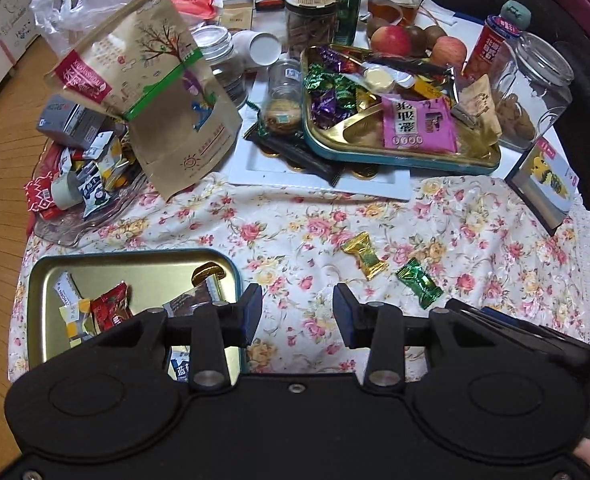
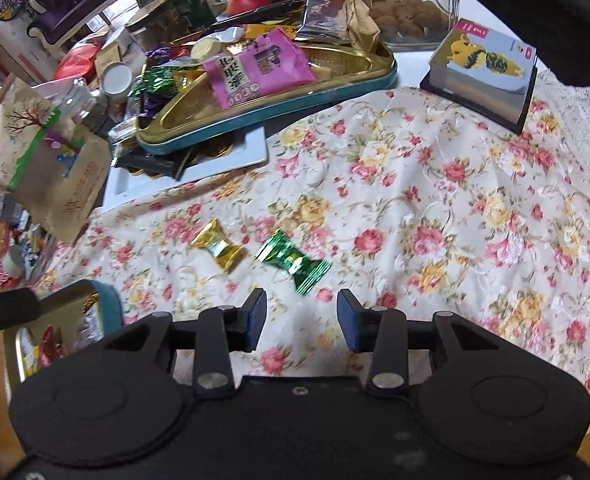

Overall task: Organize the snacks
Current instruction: 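Move both open grippers back to the gold and green candies on the cloth, then close the right gripper on the green wrapped candy, then close the left gripper on the gold wrapped candy while the right holds the green candy, then carry both candies over the gold tray and open the left gripper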

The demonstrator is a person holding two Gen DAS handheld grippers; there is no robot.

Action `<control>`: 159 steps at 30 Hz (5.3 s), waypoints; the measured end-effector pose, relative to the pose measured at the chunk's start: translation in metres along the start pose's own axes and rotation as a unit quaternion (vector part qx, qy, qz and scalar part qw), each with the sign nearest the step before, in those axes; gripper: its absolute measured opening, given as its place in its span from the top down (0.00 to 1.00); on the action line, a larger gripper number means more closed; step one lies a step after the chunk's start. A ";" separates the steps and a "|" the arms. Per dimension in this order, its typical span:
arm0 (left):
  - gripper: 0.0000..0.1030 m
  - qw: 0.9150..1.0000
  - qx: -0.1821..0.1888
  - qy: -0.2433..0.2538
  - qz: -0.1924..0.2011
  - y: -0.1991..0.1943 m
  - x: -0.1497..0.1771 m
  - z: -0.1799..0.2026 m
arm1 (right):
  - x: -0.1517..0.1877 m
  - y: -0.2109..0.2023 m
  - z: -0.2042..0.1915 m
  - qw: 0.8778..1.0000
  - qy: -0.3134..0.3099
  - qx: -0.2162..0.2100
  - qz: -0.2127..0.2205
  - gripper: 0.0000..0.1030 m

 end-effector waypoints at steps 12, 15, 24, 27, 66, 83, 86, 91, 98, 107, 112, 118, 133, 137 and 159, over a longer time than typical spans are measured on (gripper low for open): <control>0.52 1.000 0.006 0.002 0.007 -0.005 -0.002 -0.004 | -0.019 0.054 -0.018 0.999 -0.007 -0.018 -0.036 0.59; 0.52 1.000 0.006 -0.003 0.004 -0.004 -0.002 -0.009 | -0.022 0.064 -0.023 0.999 -0.013 -0.021 -0.038 0.59; 0.52 1.000 0.012 -0.010 0.006 -0.007 -0.002 -0.015 | -0.027 0.083 -0.018 0.998 -0.049 0.005 -0.028 0.59; 0.52 1.000 0.015 -0.014 0.005 -0.008 -0.003 -0.017 | -0.024 0.088 -0.017 0.998 -0.057 0.002 -0.030 0.58; 0.52 1.000 0.012 -0.012 -0.005 0.005 -0.007 -0.001 | 0.019 -0.002 -0.016 0.996 -0.052 0.006 -0.067 0.81; 0.52 0.998 -0.017 -0.040 -0.033 0.089 -0.003 0.044 | -0.022 -0.086 -0.009 0.997 -0.001 -0.052 0.061 0.81; 0.52 0.999 -0.018 -0.029 -0.032 0.098 -0.005 0.053 | -0.036 -0.098 0.001 0.995 0.016 -0.048 0.085 0.81; 0.52 0.999 -0.014 -0.022 -0.038 0.113 -0.007 0.072 | -0.046 -0.110 0.013 0.992 0.047 -0.074 0.095 0.81; 0.52 0.998 -0.017 -0.040 -0.049 0.130 -0.007 0.083 | -0.051 -0.119 0.024 0.988 0.076 -0.089 0.104 0.81; 0.52 0.998 -0.040 -0.041 -0.040 0.141 -0.012 0.091 | -0.052 -0.124 0.023 0.985 0.086 -0.098 0.112 0.81; 0.52 0.998 -0.042 -0.036 -0.035 0.146 -0.014 0.095 | -0.052 -0.123 0.023 0.985 0.089 -0.093 0.113 0.81; 0.52 0.998 -0.041 -0.036 -0.039 0.152 -0.014 0.095 | -0.054 -0.124 0.018 0.985 0.081 -0.096 0.116 0.81; 0.61 0.997 -0.017 -0.049 -0.053 0.162 -0.008 0.098 | -0.054 -0.123 0.017 0.986 0.077 -0.098 0.114 0.81; 0.68 0.997 -0.015 -0.052 -0.054 0.163 -0.008 0.098 | -0.054 -0.123 0.015 0.986 0.074 -0.099 0.113 0.81; 0.69 1.000 0.002 0.014 0.000 0.056 -0.012 0.088 | -0.057 -0.120 0.027 0.985 0.093 -0.089 0.113 0.81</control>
Point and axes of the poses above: each gripper's, at about its wrist camera, not at the fingertips, and y roughly the way its jaws point, z to its right, x to its underside, the point moved 10 cm from there along y, roughly the way its jaws point, and after that the axes turned 5 degrees about -x, right-handed, at the moved point
